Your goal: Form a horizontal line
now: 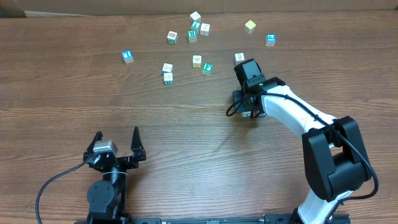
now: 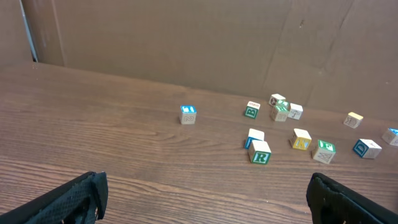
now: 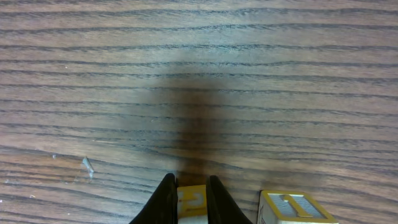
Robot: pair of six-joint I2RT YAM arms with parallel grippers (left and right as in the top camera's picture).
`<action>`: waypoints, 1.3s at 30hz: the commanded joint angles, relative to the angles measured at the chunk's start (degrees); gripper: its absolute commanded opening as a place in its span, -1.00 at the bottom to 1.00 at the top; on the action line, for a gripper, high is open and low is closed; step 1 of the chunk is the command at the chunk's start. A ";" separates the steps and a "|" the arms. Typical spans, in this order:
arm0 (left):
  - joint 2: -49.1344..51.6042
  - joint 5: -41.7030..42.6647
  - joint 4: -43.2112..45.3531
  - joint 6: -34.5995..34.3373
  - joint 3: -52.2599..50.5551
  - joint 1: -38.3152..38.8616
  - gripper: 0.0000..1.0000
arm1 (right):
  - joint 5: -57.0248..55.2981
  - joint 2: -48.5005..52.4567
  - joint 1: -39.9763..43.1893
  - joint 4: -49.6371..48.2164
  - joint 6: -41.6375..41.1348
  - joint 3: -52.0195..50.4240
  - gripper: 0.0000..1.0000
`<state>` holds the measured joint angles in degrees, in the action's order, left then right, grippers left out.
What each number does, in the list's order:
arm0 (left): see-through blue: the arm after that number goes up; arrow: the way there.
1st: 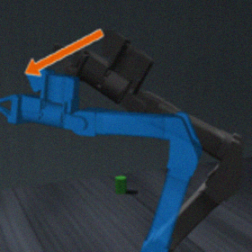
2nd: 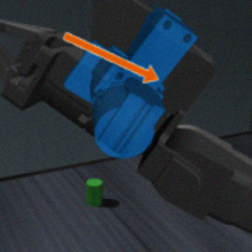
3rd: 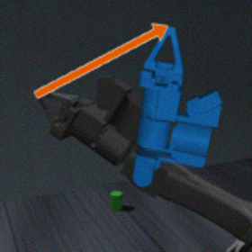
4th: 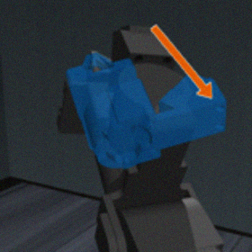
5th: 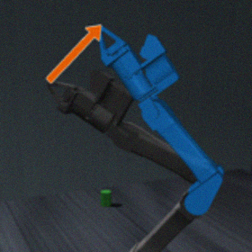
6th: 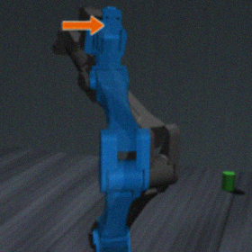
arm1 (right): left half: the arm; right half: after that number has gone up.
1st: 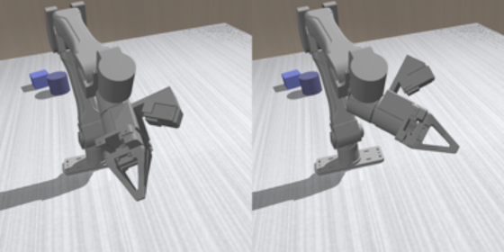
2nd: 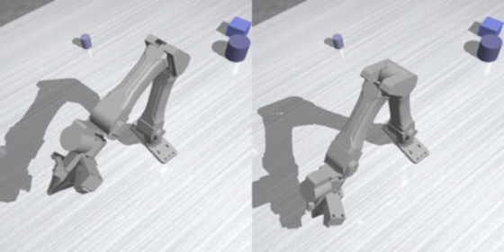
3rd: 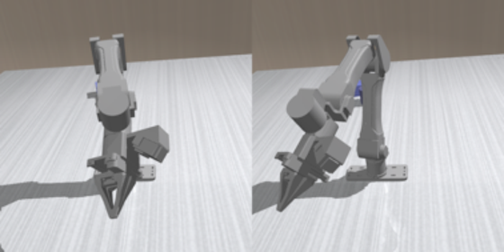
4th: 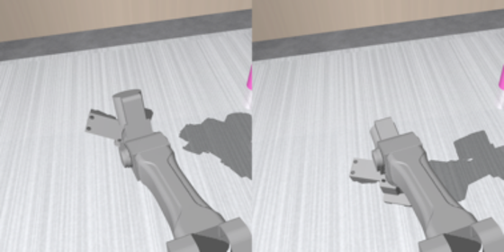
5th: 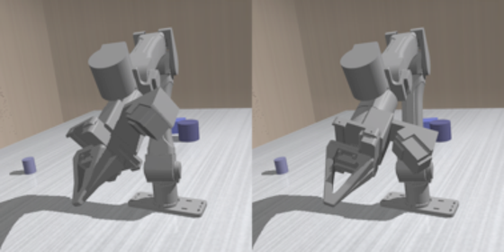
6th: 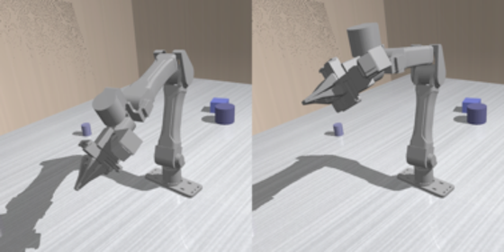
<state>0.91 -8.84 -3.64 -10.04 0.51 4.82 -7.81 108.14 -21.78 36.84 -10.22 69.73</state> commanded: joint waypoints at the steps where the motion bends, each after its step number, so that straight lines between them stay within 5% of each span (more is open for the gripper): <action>1: -0.59 -0.13 0.02 1.25 -0.22 -0.31 0.99 | 0.13 -1.40 0.20 -0.20 0.42 -0.37 -0.72; 7: -0.59 -0.13 0.02 1.25 -0.22 -0.31 0.99 | 0.11 -1.40 0.20 -6.69 2.29 -0.35 -0.72; 10: -0.59 -0.13 0.02 1.25 -0.22 -0.31 0.99 | 1.07 -1.40 0.20 -8.98 5.14 -0.35 -0.92; 39: -0.59 -0.13 0.02 1.25 -0.22 -0.31 0.99 | 7.45 -1.38 -0.33 1.29 5.53 -0.55 -0.93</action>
<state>0.91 -8.84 -3.64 -10.04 0.51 4.82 -0.21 108.14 -21.85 38.26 -4.10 69.63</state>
